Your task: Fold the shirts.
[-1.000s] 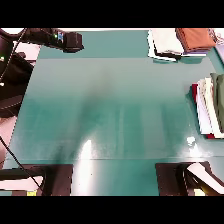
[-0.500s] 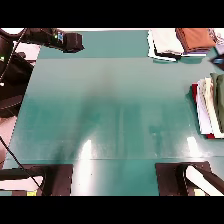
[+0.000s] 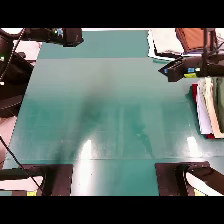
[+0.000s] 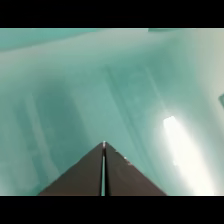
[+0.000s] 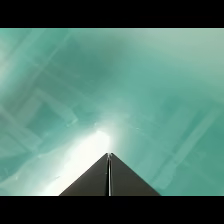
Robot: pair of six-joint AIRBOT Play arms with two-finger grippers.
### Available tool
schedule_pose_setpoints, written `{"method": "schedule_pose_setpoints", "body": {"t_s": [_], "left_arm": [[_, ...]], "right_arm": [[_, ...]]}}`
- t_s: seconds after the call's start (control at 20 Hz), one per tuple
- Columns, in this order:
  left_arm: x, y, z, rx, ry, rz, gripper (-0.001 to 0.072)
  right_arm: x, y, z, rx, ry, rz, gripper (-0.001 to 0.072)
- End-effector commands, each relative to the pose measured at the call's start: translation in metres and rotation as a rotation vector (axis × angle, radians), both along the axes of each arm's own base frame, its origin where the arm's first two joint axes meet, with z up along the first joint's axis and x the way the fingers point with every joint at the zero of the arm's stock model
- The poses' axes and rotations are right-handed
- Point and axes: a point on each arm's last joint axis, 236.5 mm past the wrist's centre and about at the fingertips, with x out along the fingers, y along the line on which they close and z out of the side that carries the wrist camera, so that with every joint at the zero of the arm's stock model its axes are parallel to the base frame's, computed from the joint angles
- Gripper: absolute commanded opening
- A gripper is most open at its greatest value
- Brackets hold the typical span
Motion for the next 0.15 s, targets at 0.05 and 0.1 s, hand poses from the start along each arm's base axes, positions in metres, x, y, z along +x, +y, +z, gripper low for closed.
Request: {"method": "schedule_pose_setpoints", "body": {"t_s": [0.05,0.1], "left_arm": [[0.0108,0.0012,0.0151,-0.032,-0.067,0.027,0.0022],[0.0124,0.0014,0.0178,-0.037,-0.078,0.031,0.0022]], "right_arm": [[-0.005,0.0136,-0.0017,-0.021,-0.014,0.038,0.0022],[-0.005,0.0136,-0.0017,-0.021,-0.014,0.038,0.0022]]}}
